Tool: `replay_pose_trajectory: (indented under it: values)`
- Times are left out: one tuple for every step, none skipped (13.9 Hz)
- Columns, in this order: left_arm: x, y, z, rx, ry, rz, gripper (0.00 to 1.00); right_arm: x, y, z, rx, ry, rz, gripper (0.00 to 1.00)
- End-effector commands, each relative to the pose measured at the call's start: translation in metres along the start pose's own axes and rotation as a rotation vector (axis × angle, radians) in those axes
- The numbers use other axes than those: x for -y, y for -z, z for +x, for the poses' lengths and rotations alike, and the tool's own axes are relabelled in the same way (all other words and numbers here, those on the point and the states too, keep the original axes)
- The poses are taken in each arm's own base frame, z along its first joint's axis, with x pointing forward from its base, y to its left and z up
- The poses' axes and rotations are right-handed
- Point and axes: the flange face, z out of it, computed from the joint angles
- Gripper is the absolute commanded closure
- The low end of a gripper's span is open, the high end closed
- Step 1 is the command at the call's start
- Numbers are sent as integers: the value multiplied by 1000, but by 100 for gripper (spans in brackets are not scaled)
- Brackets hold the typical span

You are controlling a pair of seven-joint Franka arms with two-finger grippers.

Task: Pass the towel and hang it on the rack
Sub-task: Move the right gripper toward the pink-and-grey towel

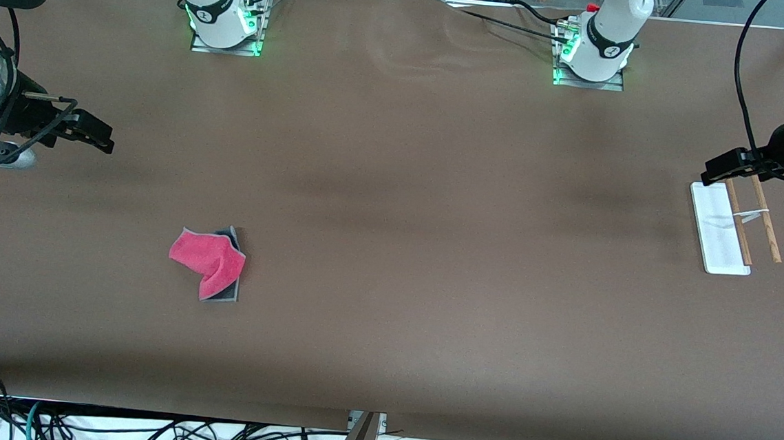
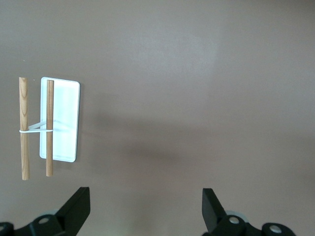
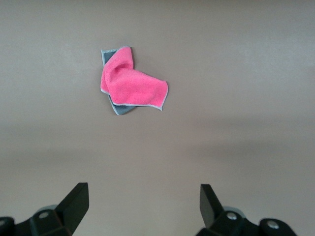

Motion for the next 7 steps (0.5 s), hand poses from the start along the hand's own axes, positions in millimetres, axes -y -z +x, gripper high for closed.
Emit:
replay_pose_trajectory:
  values:
    - [-1, 12, 8, -28, -16, 22, 0, 0, 7, 3, -19, 7, -6, 0]
    - [-3, 12, 9, -28, -19, 21, 0, 0, 2, 5, -8, 13, -6, 0]
    - [-5, 13, 8, -30, -22, 20, 0, 1, 1, 6, -8, 14, -6, 0]
    - [-5, 13, 8, -28, -22, 21, 0, 1, 1, 7, -10, 15, -6, 0]
    - [-5, 13, 8, -28, -24, 19, 0, 2, 0, 7, -10, 14, -4, 0]
    - [-5, 13, 8, -28, -25, 19, 0, 2, 0, 7, -10, 16, -4, 0]
    - [-4, 12, 8, -27, -25, 19, 0, 3, -12, 12, 9, 18, -4, 0]
